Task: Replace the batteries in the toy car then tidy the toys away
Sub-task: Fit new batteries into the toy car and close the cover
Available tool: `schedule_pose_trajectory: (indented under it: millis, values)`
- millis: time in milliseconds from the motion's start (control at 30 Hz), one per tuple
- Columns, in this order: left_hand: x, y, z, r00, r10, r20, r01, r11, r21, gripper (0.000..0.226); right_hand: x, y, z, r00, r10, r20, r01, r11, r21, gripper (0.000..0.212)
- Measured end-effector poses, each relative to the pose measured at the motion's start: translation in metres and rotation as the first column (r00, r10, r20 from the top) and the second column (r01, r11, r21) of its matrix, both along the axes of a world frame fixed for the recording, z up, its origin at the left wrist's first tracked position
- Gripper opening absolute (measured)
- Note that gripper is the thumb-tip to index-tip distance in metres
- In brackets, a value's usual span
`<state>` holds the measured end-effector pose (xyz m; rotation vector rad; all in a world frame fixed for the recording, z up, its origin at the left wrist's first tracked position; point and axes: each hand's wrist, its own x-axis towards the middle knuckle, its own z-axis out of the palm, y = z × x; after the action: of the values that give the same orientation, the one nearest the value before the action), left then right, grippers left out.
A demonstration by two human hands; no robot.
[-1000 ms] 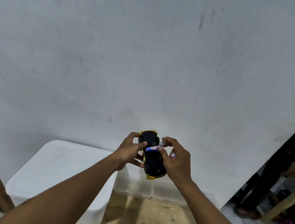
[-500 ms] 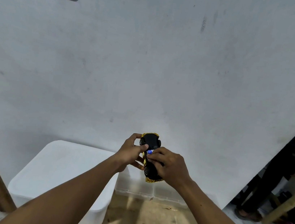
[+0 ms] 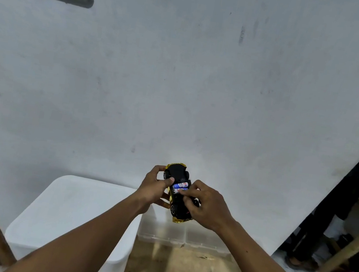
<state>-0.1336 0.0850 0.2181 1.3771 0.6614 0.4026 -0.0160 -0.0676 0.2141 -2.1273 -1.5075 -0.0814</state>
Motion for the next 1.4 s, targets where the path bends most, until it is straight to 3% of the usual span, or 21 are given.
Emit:
schedule_pose_trajectory:
  millis: [333, 533, 667, 800, 1133, 1233, 1333, 1400]
  values:
    - [0.005, -0.007, -0.004, 1.0, -0.029, 0.003, 0.029, 1.0, 0.002, 0.034, -0.008, 0.012, 0.003, 0.977, -0.173, -0.122, 0.178, 0.984, 0.027, 0.014]
    - [0.0, -0.002, 0.0, 0.999, -0.049, -0.007, 0.049, 0.999, 0.006, 0.033, -0.007, 0.015, 0.009, 0.905, -0.099, -0.415, 0.125, 0.991, 0.037, 0.005]
    - [-0.004, 0.005, -0.001, 0.999, -0.028, -0.017, 0.028, 1.0, -0.003, 0.031, -0.005, 0.009, 0.023, 0.789, -0.054, -0.612, 0.129, 0.989, 0.079, 0.044]
    - [-0.006, 0.009, -0.001, 1.0, 0.004, -0.011, -0.004, 1.0, -0.026, 0.032, 0.0, 0.008, 0.03, 0.786, 0.001, -0.619, 0.074, 0.993, 0.095, 0.057]
    - [0.0, 0.002, 0.001, 1.0, -0.003, 0.007, 0.003, 0.998, -0.067, 0.032, -0.019, 0.018, 0.021, 0.706, 0.115, -0.699, 0.236, 0.892, 0.386, 0.028]
    - [0.0, 0.002, 0.003, 1.0, 0.002, 0.03, 0.0, 0.996, -0.088, 0.031, -0.023, 0.018, 0.014, 0.776, 0.065, -0.627, 0.277, 0.858, 0.432, 0.025]
    - [0.0, 0.002, 0.004, 0.999, 0.01, 0.038, -0.007, 0.996, -0.089, 0.031, -0.021, 0.017, 0.007, 0.891, -0.059, -0.451, 0.284, 0.846, 0.451, 0.021]
    - [-0.001, 0.002, 0.004, 0.999, 0.021, 0.045, -0.016, 0.995, -0.1, 0.031, -0.019, 0.014, 0.005, 0.896, -0.119, -0.429, 0.323, 0.836, 0.443, 0.018]
